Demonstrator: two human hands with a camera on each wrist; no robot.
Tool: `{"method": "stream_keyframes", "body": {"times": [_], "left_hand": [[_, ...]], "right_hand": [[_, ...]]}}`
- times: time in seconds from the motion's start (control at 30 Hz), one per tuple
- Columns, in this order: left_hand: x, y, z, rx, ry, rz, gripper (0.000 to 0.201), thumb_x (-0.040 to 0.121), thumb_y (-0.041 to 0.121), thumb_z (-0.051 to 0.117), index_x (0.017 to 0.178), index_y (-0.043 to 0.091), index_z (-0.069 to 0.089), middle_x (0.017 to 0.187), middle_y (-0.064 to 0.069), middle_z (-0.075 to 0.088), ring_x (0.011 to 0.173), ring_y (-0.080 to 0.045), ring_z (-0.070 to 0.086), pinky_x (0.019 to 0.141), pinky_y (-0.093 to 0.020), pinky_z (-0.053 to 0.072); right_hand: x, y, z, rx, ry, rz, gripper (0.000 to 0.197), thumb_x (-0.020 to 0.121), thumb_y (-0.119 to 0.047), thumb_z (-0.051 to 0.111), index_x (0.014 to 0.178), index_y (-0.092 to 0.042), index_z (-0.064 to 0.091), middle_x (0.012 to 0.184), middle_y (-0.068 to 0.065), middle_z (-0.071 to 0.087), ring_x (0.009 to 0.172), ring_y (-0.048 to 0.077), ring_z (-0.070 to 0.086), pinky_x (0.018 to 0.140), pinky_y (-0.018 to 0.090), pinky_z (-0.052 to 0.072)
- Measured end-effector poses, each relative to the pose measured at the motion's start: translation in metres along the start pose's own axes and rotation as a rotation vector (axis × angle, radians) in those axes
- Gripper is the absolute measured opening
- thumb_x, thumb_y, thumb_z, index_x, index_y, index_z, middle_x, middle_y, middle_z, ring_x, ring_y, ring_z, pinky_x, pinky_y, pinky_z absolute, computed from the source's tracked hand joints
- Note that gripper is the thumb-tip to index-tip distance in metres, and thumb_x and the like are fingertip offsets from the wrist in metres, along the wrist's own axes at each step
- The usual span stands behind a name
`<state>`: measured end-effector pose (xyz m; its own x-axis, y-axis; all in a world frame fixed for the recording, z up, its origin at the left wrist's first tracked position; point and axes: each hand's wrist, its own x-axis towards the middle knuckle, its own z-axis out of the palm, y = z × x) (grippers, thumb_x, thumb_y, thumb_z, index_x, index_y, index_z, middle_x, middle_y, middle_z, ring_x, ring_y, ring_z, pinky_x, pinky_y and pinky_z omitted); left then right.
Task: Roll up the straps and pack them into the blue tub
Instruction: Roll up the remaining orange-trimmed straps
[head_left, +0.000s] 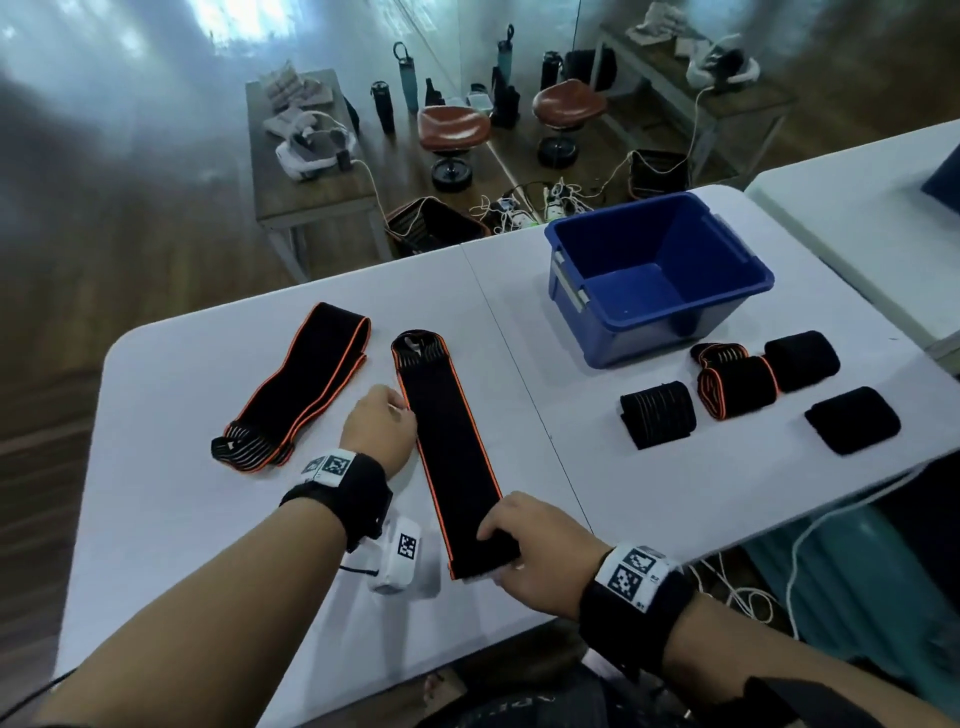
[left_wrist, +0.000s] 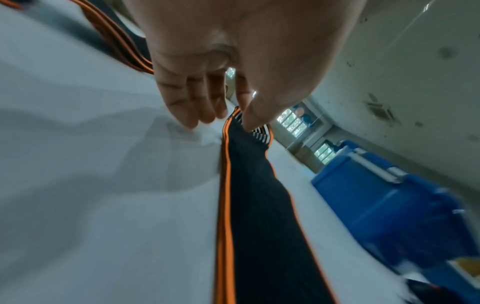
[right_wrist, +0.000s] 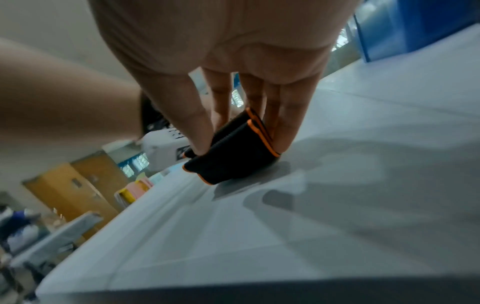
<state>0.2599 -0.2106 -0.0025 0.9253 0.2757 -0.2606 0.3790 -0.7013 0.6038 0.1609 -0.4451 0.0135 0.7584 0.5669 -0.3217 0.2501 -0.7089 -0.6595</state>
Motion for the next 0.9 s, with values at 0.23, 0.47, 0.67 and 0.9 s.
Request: {"method": "stream_keyframes", "body": {"times": [0.23, 0.47, 0.67, 0.9], "left_hand": [[-0.097, -0.028, 0.029, -0.261, -0.106, -0.144, 0.009, 0.087, 0.017, 0.061, 0.082, 0.022, 0.067, 0.071, 0.000, 0.073, 0.073, -0.019, 0.071, 0.074, -0.039, 0.060], [-0.123, -0.022, 0.039, -0.468, -0.040, -0.221, 0.022, 0.091, -0.003, 0.051, 0.089, 0.013, 0.066, 0.089, -0.010, 0.073, 0.074, -0.022, 0.074, 0.078, -0.042, 0.063], [-0.150, -0.033, 0.045, -0.275, -0.081, -0.104, 0.046, 0.082, -0.010, 0.050, 0.105, 0.024, 0.071, 0.094, 0.008, 0.074, 0.078, -0.002, 0.070, 0.081, -0.017, 0.054], [-0.172, -0.041, 0.056, -0.010, -0.033, 0.135, 0.038, 0.079, 0.002, 0.072, 0.113, 0.017, 0.075, 0.116, 0.008, 0.062, 0.092, -0.005, 0.059, 0.088, -0.008, 0.041]], "right_hand": [[-0.001, 0.028, -0.006, 0.302, 0.195, 0.208, 0.019, 0.089, -0.021, 0.062, 0.106, -0.029, 0.063, 0.112, -0.010, 0.060, 0.104, 0.007, 0.060, 0.093, 0.026, 0.052], [0.007, 0.036, -0.006, 0.501, 0.209, 0.243, 0.020, 0.092, -0.010, 0.061, 0.094, -0.027, 0.070, 0.092, -0.006, 0.074, 0.088, 0.006, 0.070, 0.072, 0.017, 0.053], [0.000, 0.037, -0.008, 0.328, 0.128, 0.178, 0.032, 0.091, 0.001, 0.051, 0.109, -0.018, 0.069, 0.101, -0.004, 0.072, 0.097, 0.008, 0.068, 0.091, 0.022, 0.053], [-0.006, 0.031, -0.008, -0.156, -0.049, -0.032, 0.036, 0.089, -0.024, 0.065, 0.125, -0.024, 0.063, 0.121, -0.008, 0.061, 0.112, 0.012, 0.057, 0.096, 0.021, 0.042]]}}
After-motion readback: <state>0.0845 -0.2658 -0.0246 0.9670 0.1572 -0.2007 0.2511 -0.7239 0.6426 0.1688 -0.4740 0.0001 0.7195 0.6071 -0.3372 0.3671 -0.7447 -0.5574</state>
